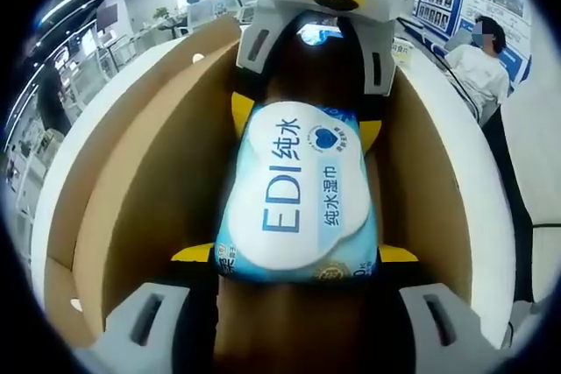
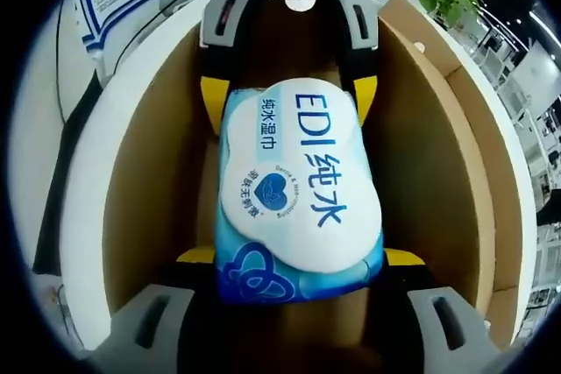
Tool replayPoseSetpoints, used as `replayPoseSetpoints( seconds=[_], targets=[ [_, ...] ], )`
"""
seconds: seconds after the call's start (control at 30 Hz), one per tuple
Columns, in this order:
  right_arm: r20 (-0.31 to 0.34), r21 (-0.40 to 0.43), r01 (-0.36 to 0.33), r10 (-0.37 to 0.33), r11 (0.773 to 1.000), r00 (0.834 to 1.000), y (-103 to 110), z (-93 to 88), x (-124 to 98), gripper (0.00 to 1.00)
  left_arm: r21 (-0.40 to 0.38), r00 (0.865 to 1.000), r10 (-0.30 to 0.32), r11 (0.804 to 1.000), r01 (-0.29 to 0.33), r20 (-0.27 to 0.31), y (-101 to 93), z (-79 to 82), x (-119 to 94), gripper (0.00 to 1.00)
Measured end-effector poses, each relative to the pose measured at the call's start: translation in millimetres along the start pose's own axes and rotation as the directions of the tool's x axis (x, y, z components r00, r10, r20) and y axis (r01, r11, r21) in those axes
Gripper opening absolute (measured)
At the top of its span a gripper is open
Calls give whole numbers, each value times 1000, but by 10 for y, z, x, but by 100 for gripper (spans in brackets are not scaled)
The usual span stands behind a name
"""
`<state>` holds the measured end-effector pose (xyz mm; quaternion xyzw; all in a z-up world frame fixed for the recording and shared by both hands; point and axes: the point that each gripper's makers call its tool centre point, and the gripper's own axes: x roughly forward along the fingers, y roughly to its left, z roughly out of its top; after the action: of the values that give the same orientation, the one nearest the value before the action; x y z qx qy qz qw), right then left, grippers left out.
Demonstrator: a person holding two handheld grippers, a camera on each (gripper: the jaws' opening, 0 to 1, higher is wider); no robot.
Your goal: Operate the shoe box by opening the lid, removing the specified soft item, and placing it in the target area until the item is outside and the box remains undamaged.
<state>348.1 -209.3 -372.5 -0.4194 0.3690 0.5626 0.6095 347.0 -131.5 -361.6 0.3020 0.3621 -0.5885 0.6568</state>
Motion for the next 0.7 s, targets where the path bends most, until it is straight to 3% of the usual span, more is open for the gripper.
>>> replayPoseSetpoints(
  seconds=[0.13,0.27,0.43,0.7],
  targets=[
    [-19,18,-32,32,999,999,9,-10,31,71,-10,1000,1,1000,-1,13,-9,-24,19,71],
    [-62,33,-56,58,998,996,12,-25,50,72,-12,999,15,1000,-16,-33,-10,-53,73,74],
    [-47,40,-78,80,996,996,21,-38,59,74,-18,999,5,1000,-6,-53,-7,-75,75,74],
    [4,38,-77,76,996,997,29,-28,49,72,-32,1000,22,999,-22,8,-7,-81,77,73]
  ],
)
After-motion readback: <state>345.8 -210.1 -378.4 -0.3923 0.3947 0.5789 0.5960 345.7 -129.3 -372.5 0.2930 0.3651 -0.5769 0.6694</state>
